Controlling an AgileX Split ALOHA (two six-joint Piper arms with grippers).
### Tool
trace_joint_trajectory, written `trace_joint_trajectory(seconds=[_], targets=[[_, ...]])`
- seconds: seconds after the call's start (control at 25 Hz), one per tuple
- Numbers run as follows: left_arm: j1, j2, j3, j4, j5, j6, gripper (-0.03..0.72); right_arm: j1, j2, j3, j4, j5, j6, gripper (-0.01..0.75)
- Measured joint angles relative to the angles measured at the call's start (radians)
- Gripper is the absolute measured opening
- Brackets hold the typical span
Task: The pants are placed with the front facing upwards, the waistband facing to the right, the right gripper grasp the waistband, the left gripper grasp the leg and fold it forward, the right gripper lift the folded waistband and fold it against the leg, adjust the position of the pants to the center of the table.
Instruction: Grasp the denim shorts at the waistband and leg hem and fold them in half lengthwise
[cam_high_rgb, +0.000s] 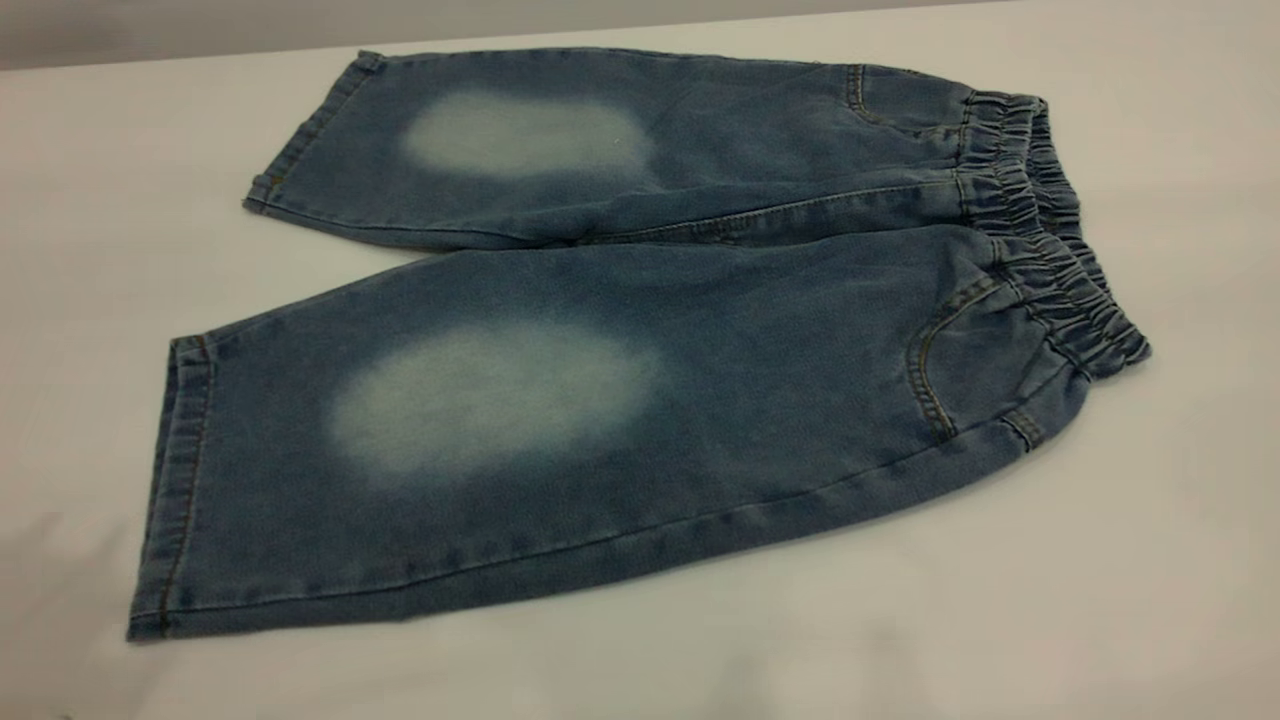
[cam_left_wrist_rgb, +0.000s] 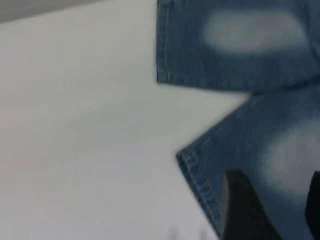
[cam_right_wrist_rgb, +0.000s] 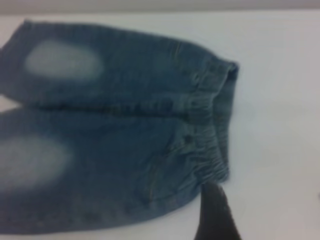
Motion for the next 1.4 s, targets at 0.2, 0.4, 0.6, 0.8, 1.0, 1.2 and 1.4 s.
trace_joint_trajectory(seconds=[0.2,0.4,0.6,0.8,1.0,1.2,1.4], targets=[[0.0,0.168,-0.006,0.0,0.006,0.083,0.309,0.0,0.156,0.001,0.093,-0.116,-0.061,0.387],[0.0,0.281,-0.006,-0.09,0.003,0.187,0.309,0.0,0.341,0.001,0.109,-0.128,-0.089,0.387],[-0.045,0.362,-0.006,-0.23,-0.029,0.345,0.309,0.0,0.543,0.001,0.173,-0.179,-0.171,0.387],[-0.111,0.413,-0.006,-0.262,-0.062,0.417,0.309,0.0,0.708,0.001,0.278,-0.289,-0.209,0.387],[-0.118,0.456,-0.006,-0.259,-0.116,0.505,0.328,0.0,0.832,0.001,0.302,-0.384,-0.232,0.387],[-0.148,0.533,-0.006,-0.261,-0.123,0.53,0.421,0.0,0.958,0.001,0.3,-0.408,-0.275,0.393],[-0.196,0.611,-0.006,-0.261,-0.185,0.53,0.475,0.0,1.032,-0.02,0.356,-0.483,-0.34,0.396]])
